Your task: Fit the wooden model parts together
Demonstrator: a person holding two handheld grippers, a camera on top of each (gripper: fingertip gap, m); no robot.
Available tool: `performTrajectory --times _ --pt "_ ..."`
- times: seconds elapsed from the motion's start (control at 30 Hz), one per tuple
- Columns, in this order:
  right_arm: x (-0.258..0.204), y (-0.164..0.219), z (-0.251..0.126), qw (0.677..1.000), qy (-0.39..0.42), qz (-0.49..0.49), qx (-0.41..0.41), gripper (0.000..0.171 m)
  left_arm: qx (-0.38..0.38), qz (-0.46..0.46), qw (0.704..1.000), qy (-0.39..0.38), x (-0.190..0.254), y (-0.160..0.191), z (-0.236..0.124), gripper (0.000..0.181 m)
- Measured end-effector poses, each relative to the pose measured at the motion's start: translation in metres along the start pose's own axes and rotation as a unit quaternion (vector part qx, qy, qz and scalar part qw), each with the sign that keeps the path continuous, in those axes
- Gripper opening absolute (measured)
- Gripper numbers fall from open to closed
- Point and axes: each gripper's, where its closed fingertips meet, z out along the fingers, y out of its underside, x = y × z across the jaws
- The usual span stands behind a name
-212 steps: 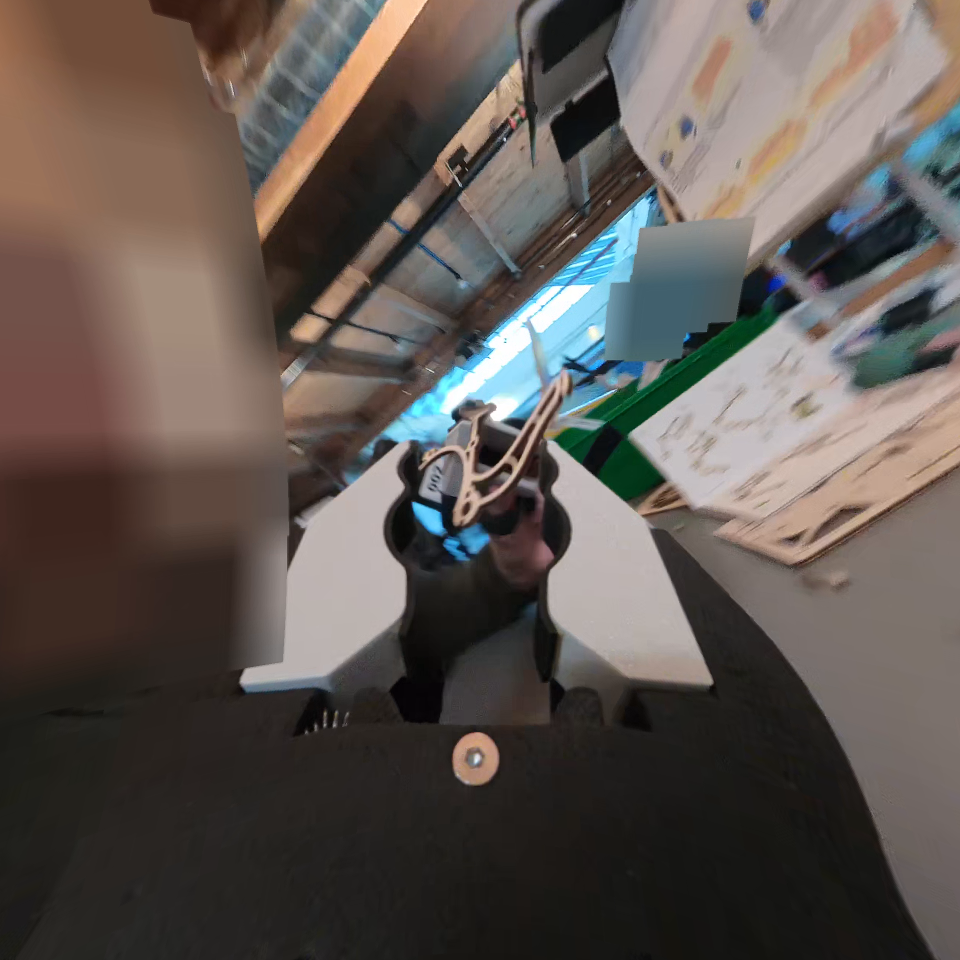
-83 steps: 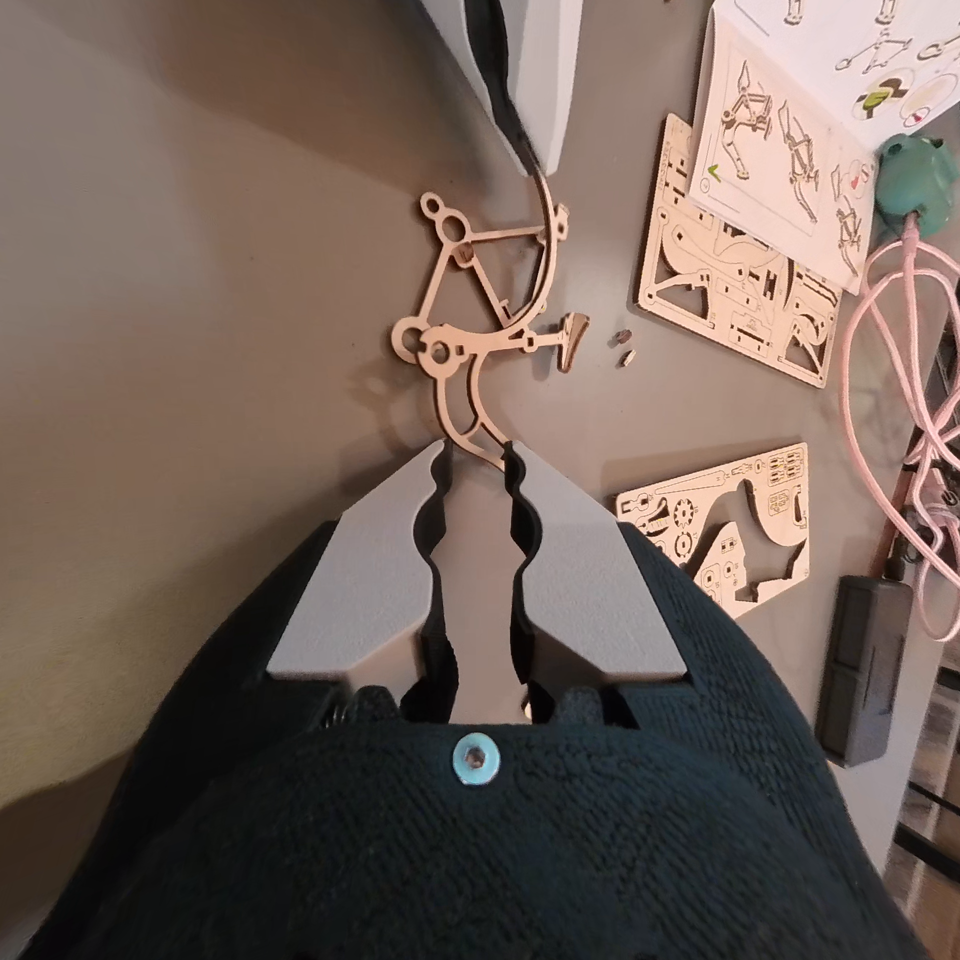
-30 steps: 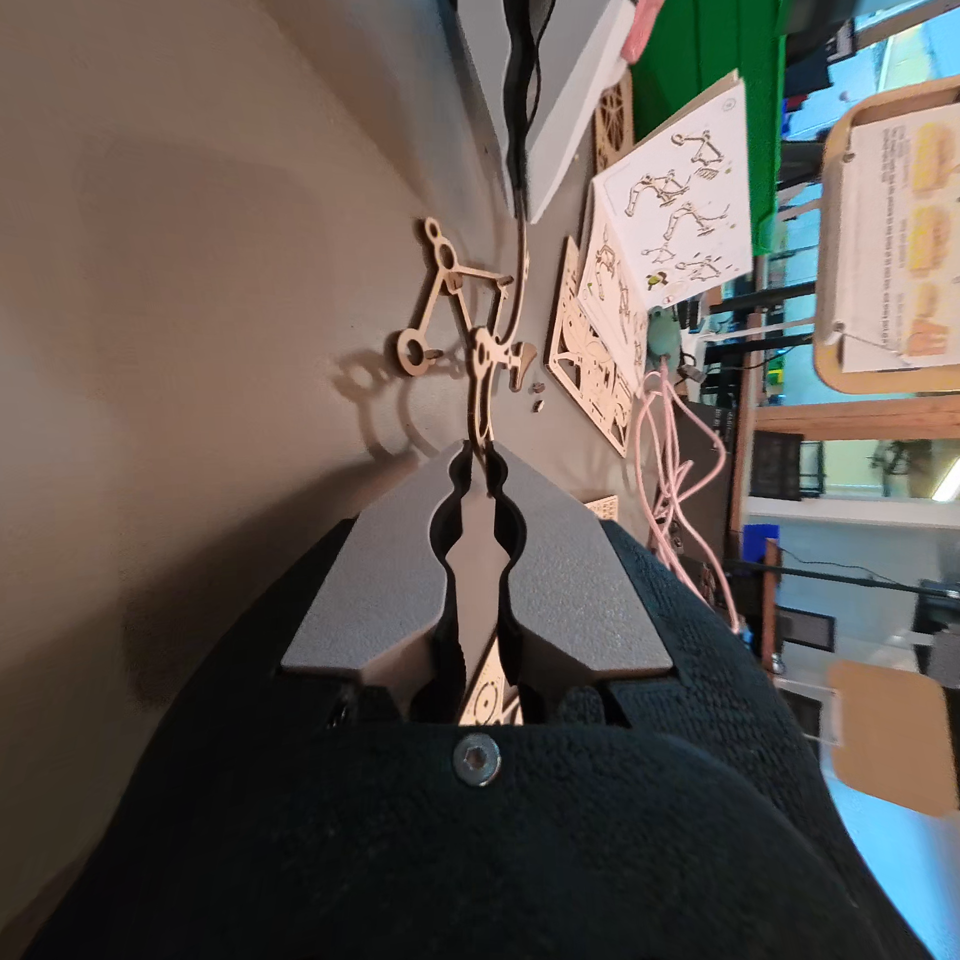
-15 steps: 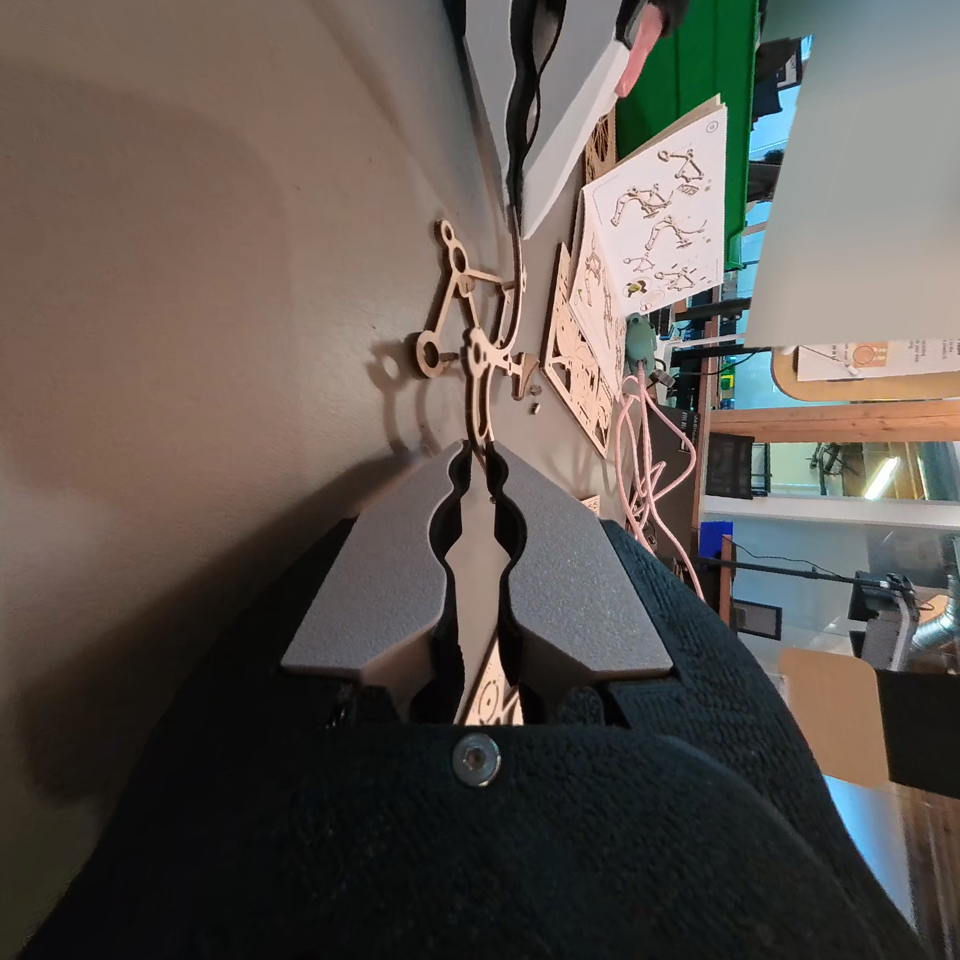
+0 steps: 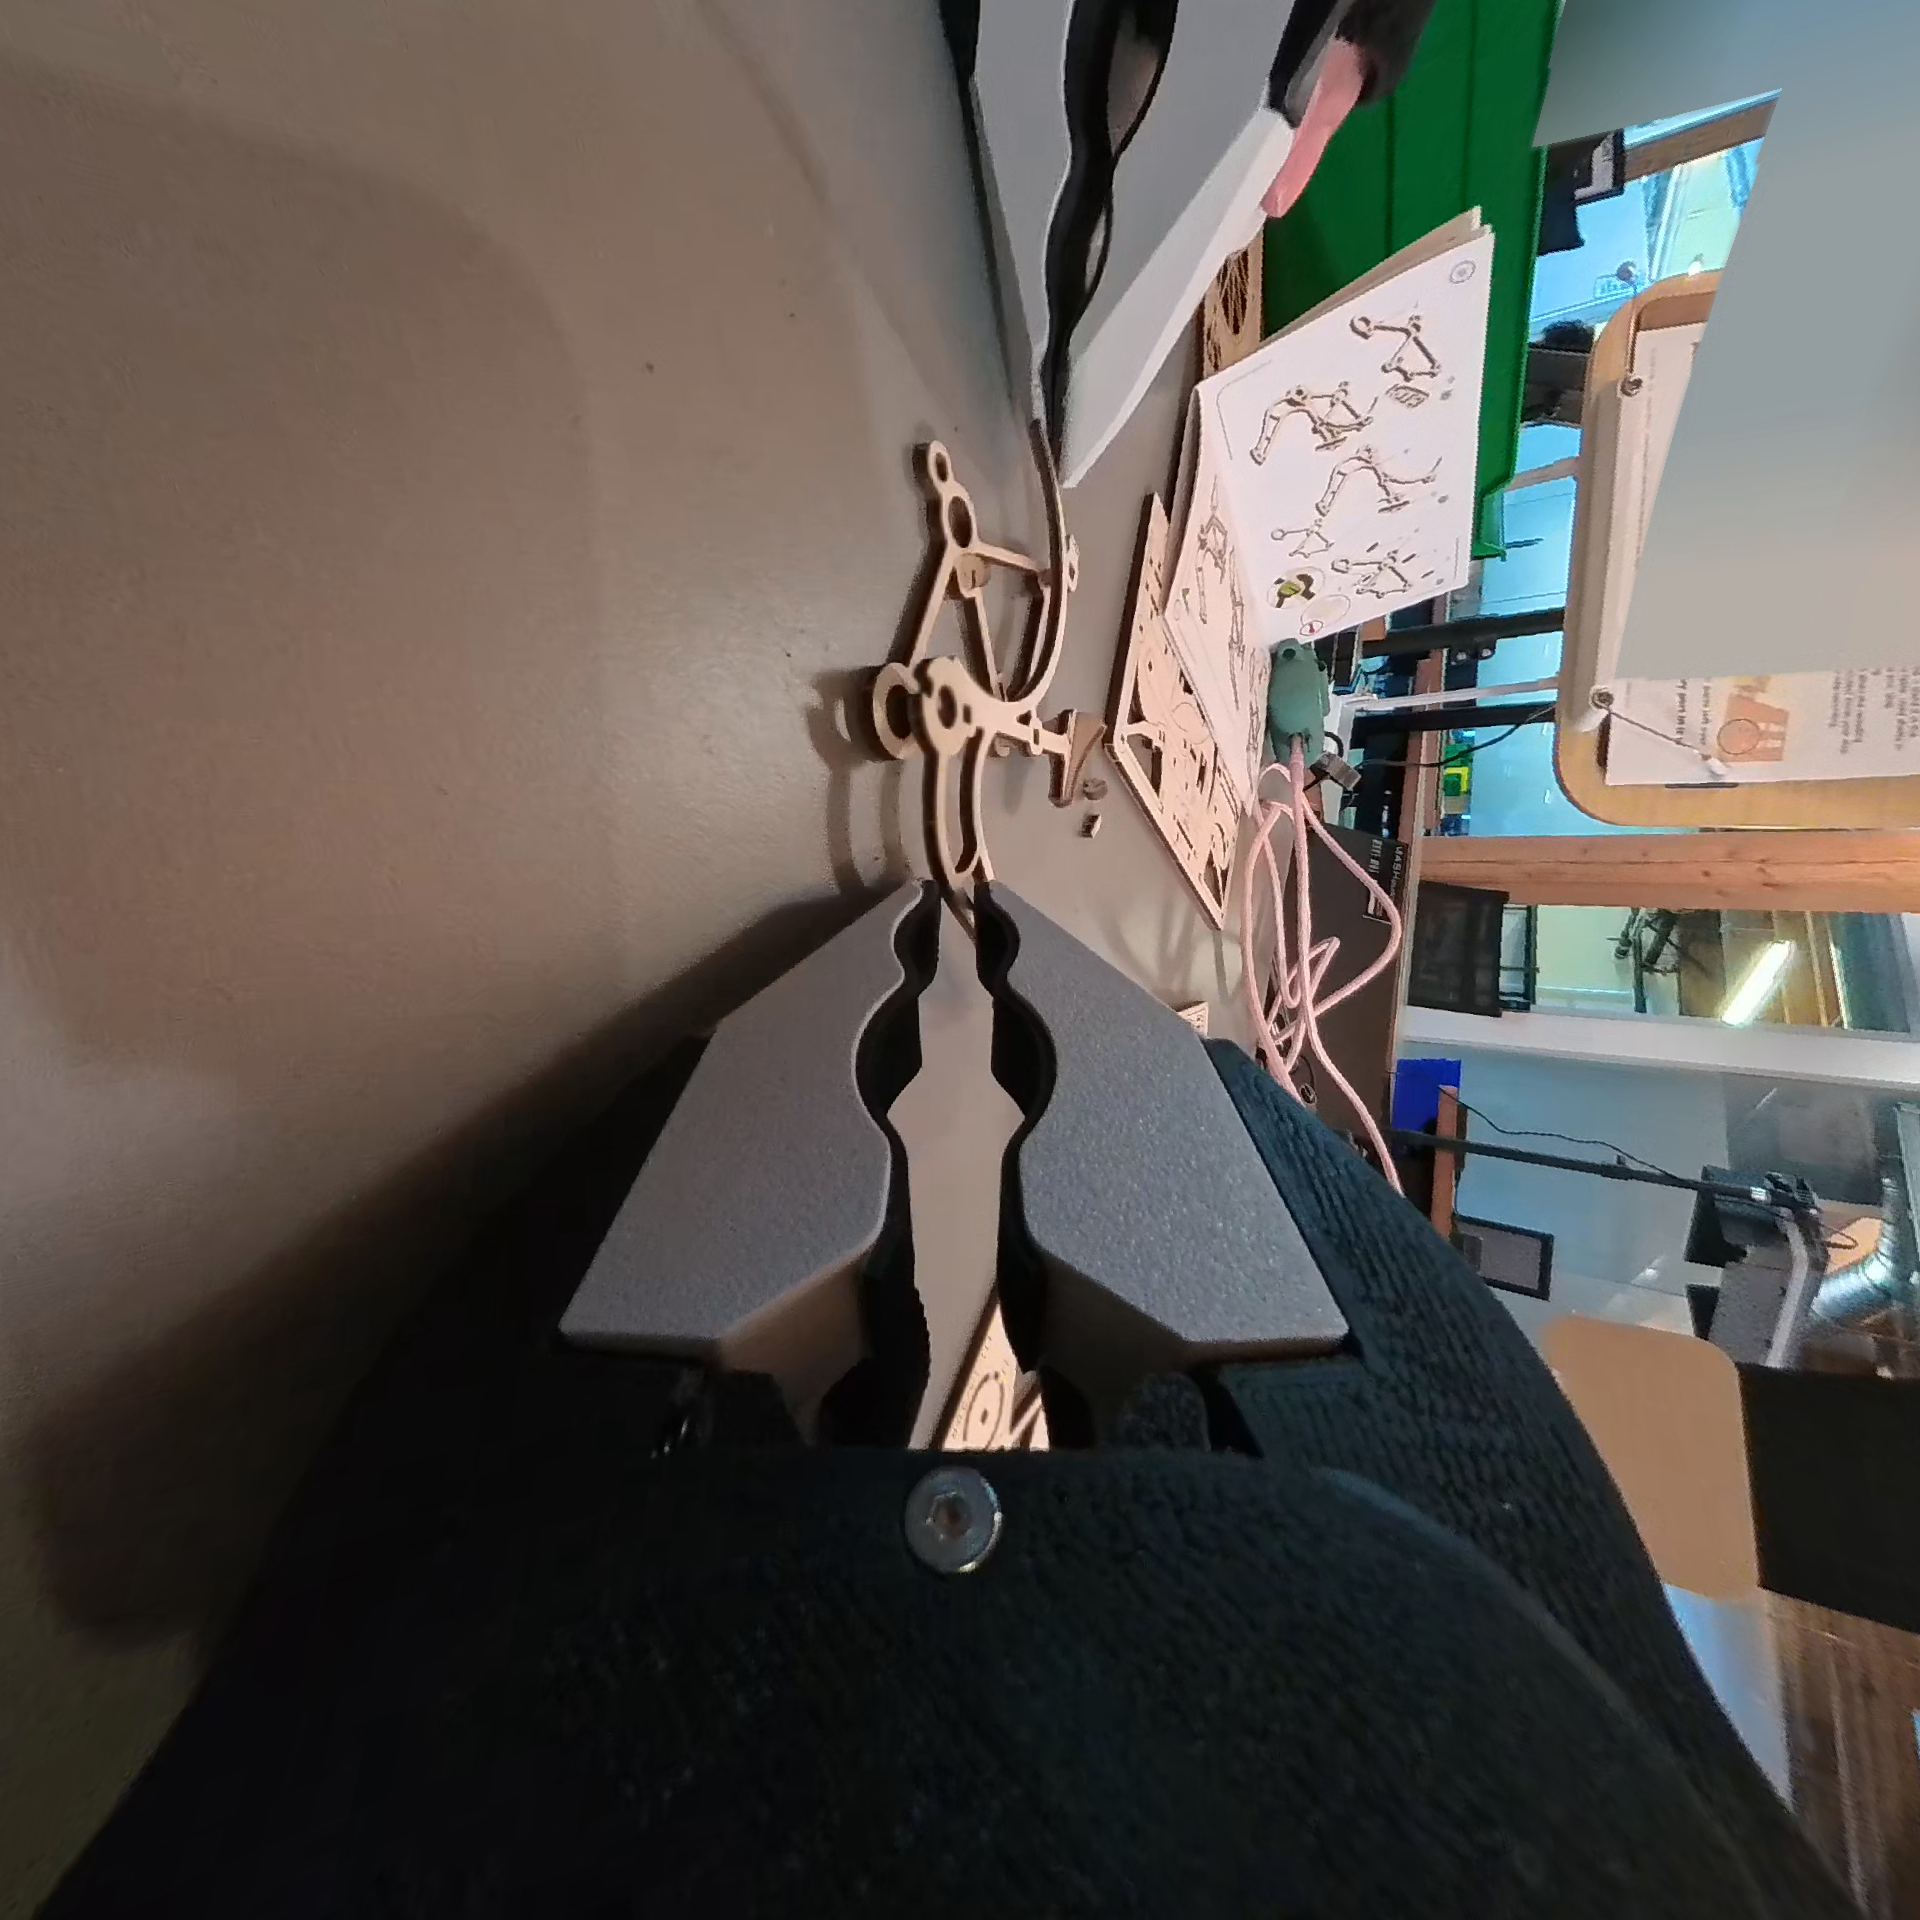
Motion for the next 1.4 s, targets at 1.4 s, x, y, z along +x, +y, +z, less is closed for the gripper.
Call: performTrajectory --times 1.4 --pt "0.008 0.024 -0.018 0.999 0.037 0.013 -0.035 0.034 -0.007 -0.046 0.998 0.037 0.004 0.015 0.002 0.000"
